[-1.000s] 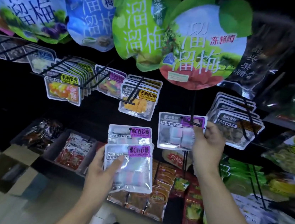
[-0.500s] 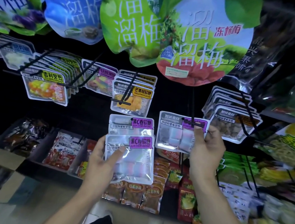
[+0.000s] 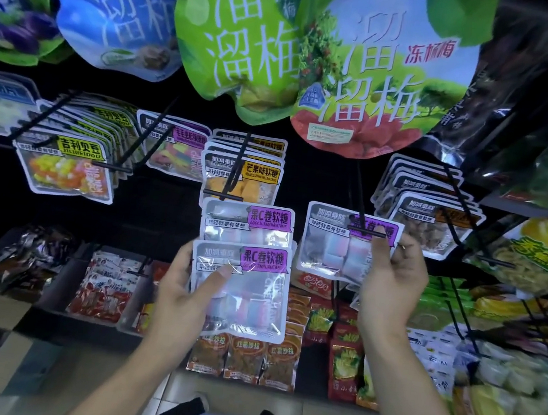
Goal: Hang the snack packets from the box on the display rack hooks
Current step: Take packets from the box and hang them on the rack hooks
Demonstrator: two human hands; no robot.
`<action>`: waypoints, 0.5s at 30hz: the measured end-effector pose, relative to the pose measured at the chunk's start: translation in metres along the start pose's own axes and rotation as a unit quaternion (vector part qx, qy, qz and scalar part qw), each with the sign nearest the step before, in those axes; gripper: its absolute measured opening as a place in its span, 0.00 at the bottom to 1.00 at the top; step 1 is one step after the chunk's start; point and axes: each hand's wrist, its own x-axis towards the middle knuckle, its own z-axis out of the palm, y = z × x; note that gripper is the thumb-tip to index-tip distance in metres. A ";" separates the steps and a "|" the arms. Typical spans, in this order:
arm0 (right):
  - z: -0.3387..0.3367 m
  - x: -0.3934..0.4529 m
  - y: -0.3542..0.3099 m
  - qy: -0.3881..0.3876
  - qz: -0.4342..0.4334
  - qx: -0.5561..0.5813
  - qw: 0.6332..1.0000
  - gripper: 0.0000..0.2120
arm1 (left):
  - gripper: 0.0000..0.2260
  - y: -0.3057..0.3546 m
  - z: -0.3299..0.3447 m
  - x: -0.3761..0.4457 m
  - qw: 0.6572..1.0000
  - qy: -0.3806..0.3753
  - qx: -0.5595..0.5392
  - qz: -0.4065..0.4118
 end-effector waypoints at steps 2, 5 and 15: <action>0.001 0.004 0.004 -0.004 0.003 -0.003 1.000 0.08 | 0.15 0.002 0.000 0.002 1.000 -0.012 -0.003 0.000; 0.010 0.016 0.007 -0.005 0.014 -0.007 1.000 0.06 | 0.15 0.003 0.001 0.006 0.999 -0.032 -0.006 -0.001; 0.030 0.058 0.017 -0.012 0.058 -0.029 0.998 0.09 | 0.15 0.006 0.003 0.017 0.997 -0.071 0.016 0.000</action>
